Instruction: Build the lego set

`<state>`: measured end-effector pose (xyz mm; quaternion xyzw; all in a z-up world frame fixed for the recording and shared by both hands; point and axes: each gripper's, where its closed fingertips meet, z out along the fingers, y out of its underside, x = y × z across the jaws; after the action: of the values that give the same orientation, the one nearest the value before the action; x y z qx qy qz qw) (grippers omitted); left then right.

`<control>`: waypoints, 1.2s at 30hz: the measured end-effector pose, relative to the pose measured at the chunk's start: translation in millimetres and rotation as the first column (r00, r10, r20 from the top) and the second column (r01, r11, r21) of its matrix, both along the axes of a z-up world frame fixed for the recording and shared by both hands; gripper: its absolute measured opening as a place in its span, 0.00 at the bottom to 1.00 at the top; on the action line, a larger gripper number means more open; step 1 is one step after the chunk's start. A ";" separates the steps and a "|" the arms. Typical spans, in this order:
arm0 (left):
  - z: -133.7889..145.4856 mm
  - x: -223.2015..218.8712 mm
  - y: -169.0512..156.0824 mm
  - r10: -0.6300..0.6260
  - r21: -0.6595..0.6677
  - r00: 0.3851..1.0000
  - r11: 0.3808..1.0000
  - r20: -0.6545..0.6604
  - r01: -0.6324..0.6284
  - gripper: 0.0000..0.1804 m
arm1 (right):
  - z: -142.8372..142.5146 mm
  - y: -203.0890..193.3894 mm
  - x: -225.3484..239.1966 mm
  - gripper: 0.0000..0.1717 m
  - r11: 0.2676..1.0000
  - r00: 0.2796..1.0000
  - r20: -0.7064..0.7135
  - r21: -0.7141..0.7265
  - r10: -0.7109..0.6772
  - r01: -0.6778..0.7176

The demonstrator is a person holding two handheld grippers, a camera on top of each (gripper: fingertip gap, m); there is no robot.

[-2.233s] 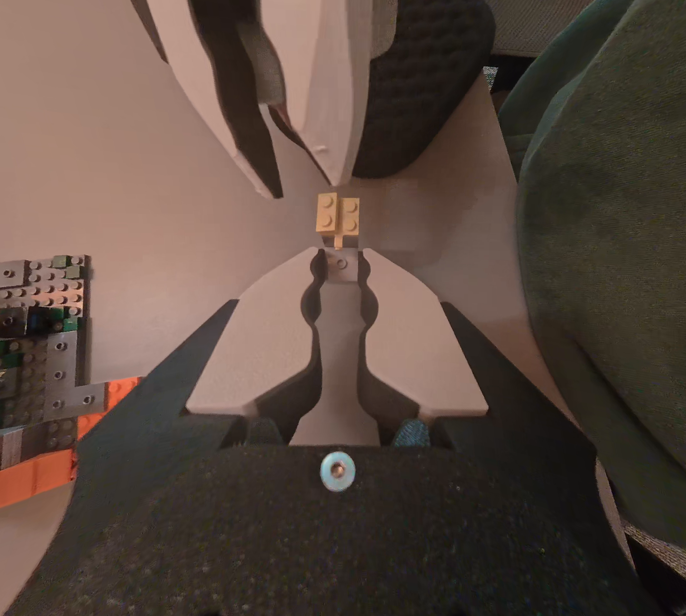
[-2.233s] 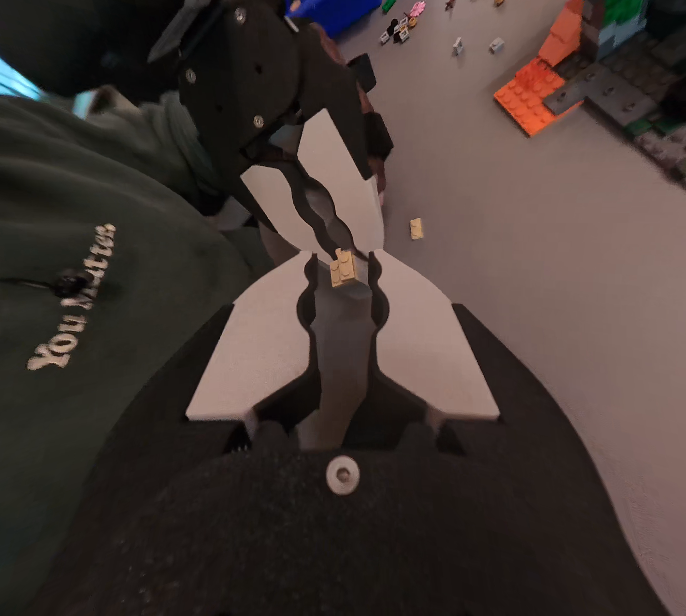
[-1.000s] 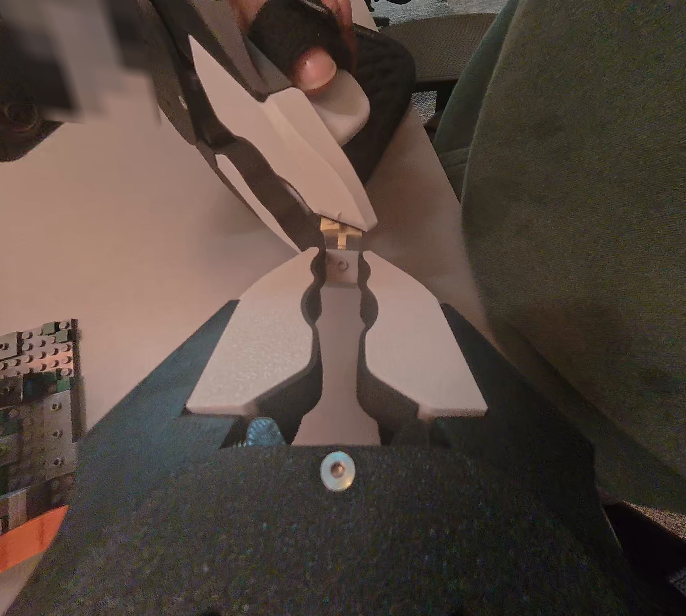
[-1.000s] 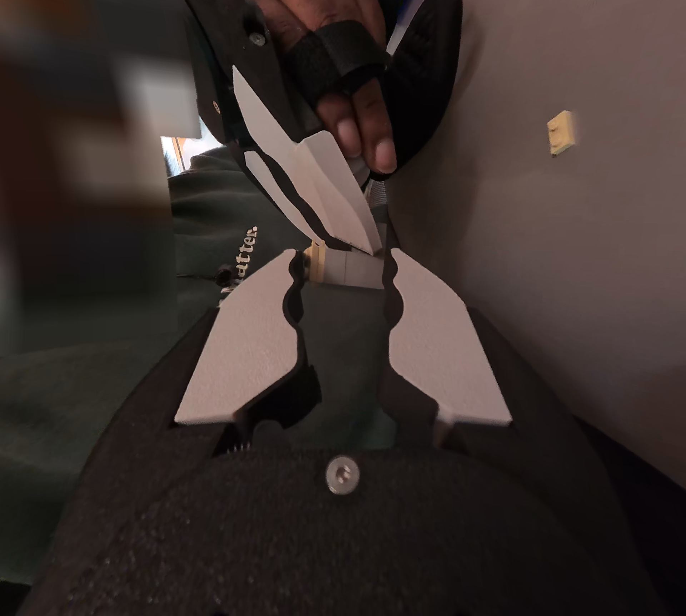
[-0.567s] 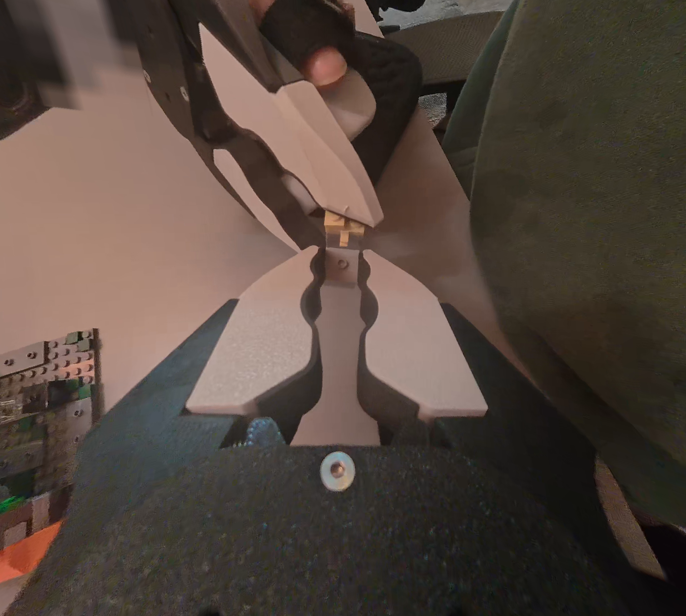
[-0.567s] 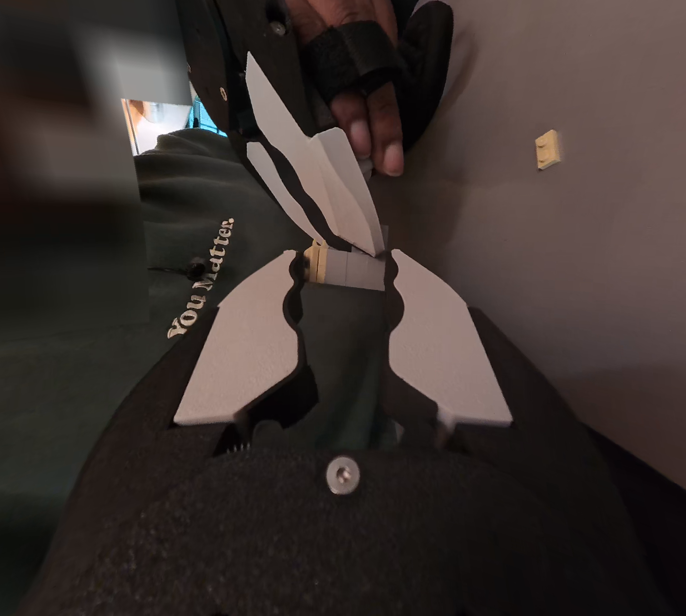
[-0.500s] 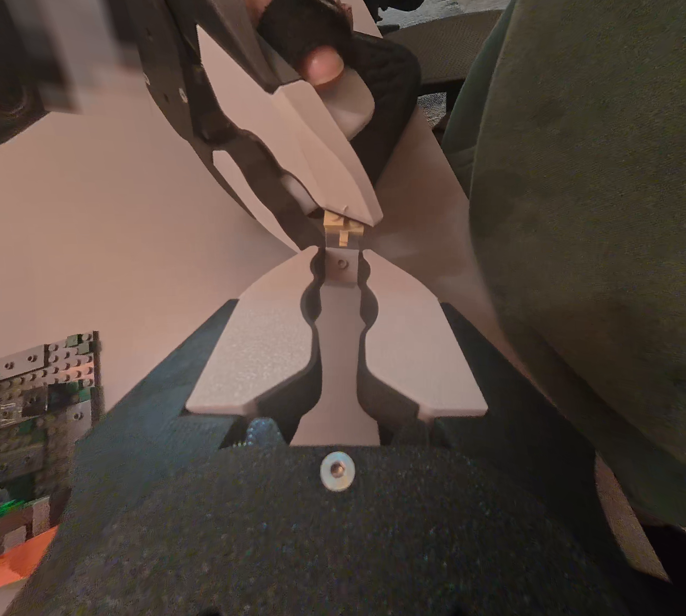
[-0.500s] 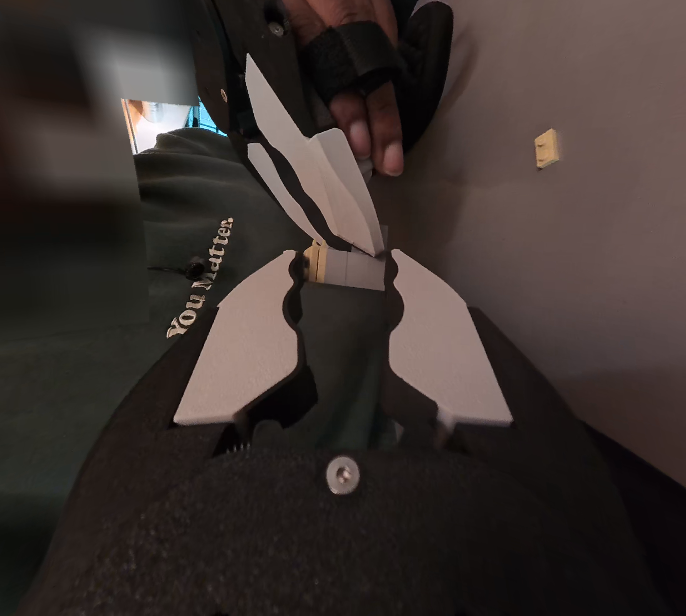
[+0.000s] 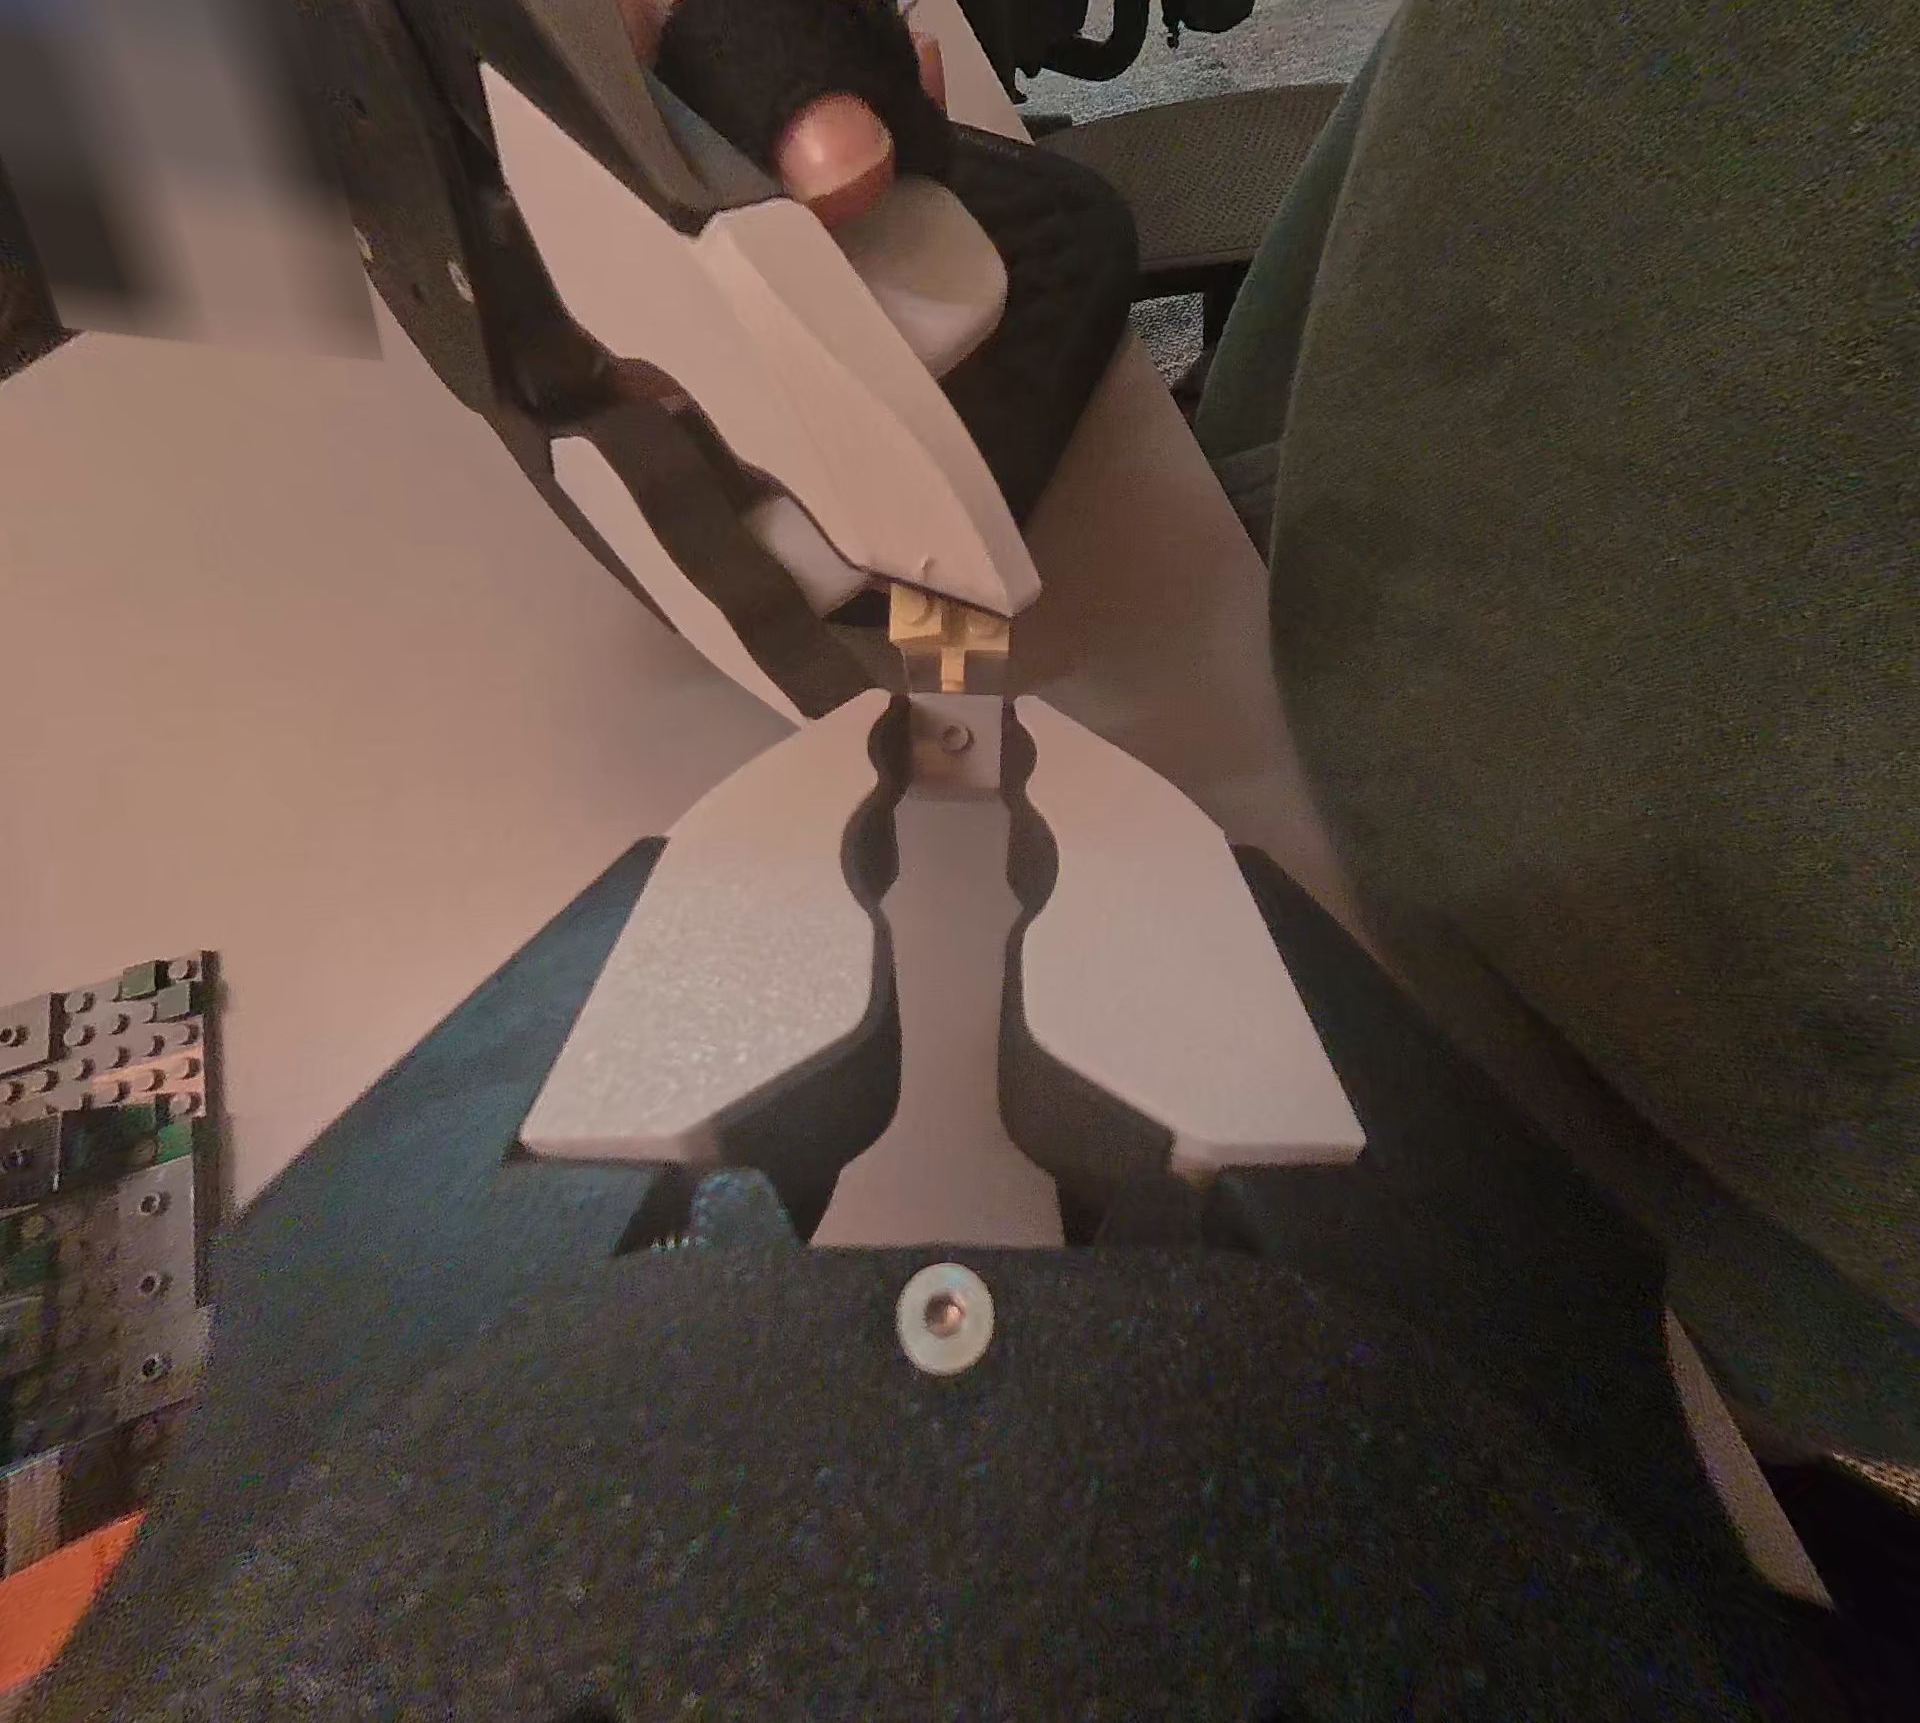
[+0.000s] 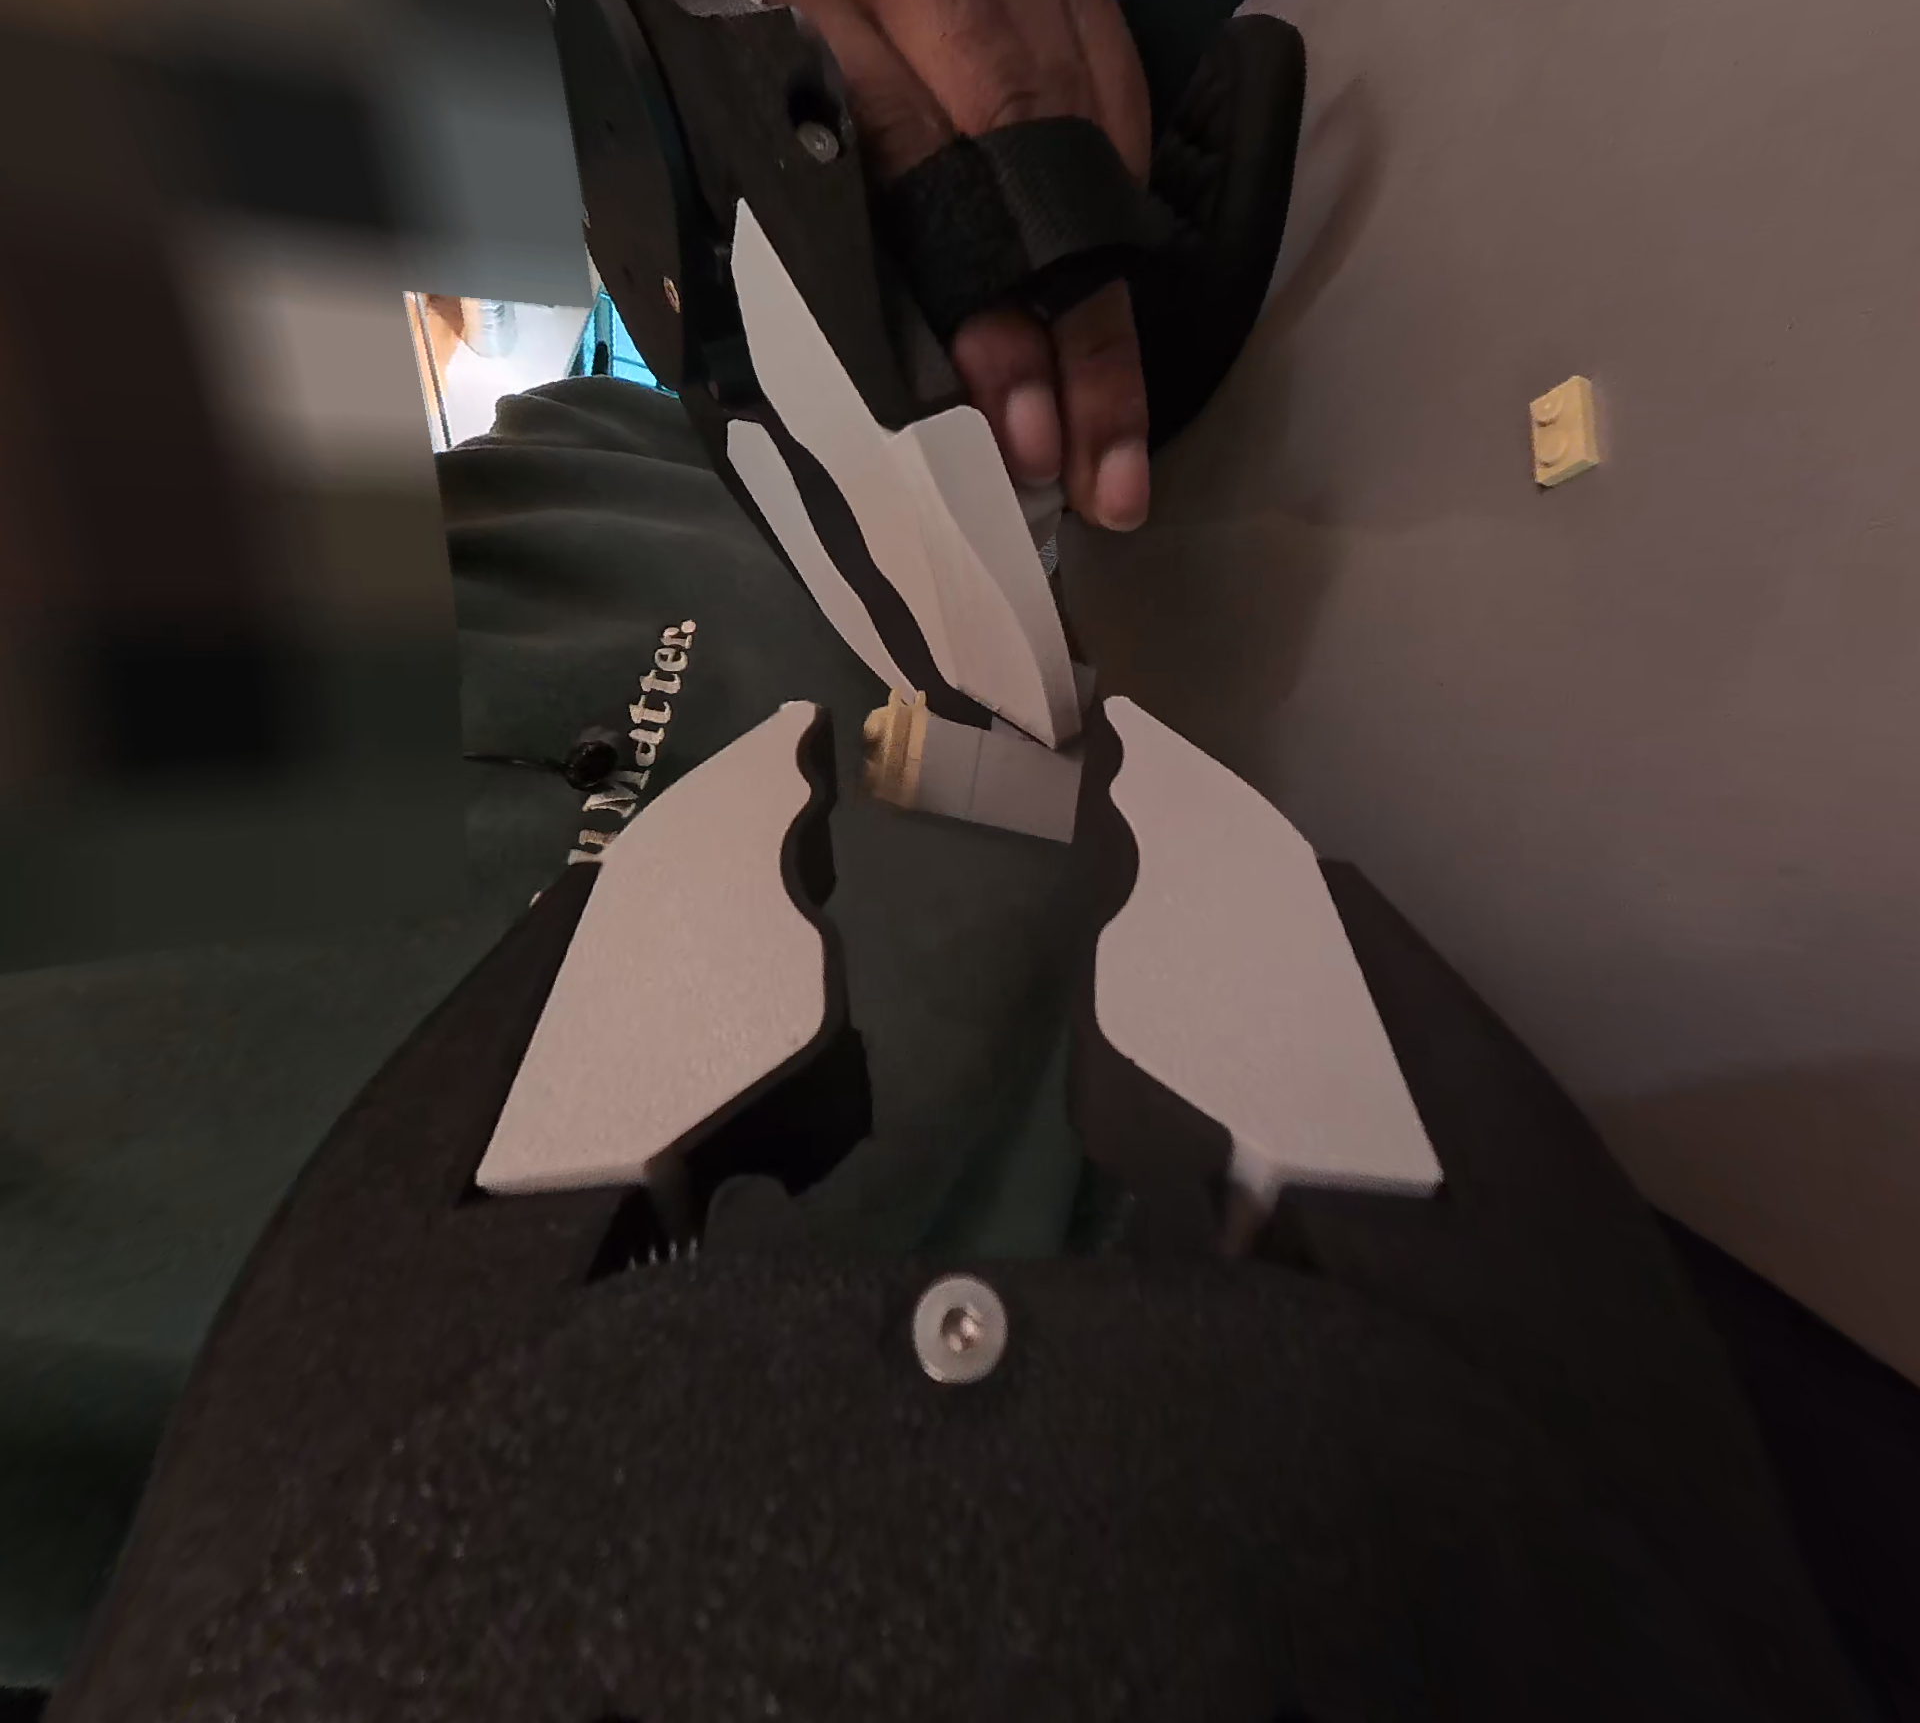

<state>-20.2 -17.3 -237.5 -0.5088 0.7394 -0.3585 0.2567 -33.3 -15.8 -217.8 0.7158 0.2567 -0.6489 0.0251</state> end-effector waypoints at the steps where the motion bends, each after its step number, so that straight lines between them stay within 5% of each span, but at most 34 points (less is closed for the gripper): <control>1: 0.0 0.0 0.2 0.001 0.000 1.000 1.000 0.000 -0.001 0.09 | 0.2 0.0 -0.1 0.27 1.000 1.000 0.002 -0.003 0.000 0.000; 16: 6.0 -1.0 -5.9 -0.031 0.030 0.999 0.999 0.020 0.031 0.09 | 4.5 -14.4 2.2 0.36 0.974 0.996 -0.052 -0.210 0.075 -0.085; 36: 3.5 -6.9 -25.8 -0.133 -0.010 0.991 0.991 -0.027 0.132 0.09 | 1.5 -41.1 -6.7 0.26 0.956 0.981 -0.065 -0.217 0.186 -0.195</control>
<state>-27.1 -43.1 -234.0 -0.4646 0.7735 -0.3708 0.2199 -40.0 -56.8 -216.3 0.6661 0.2508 -0.6836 0.1616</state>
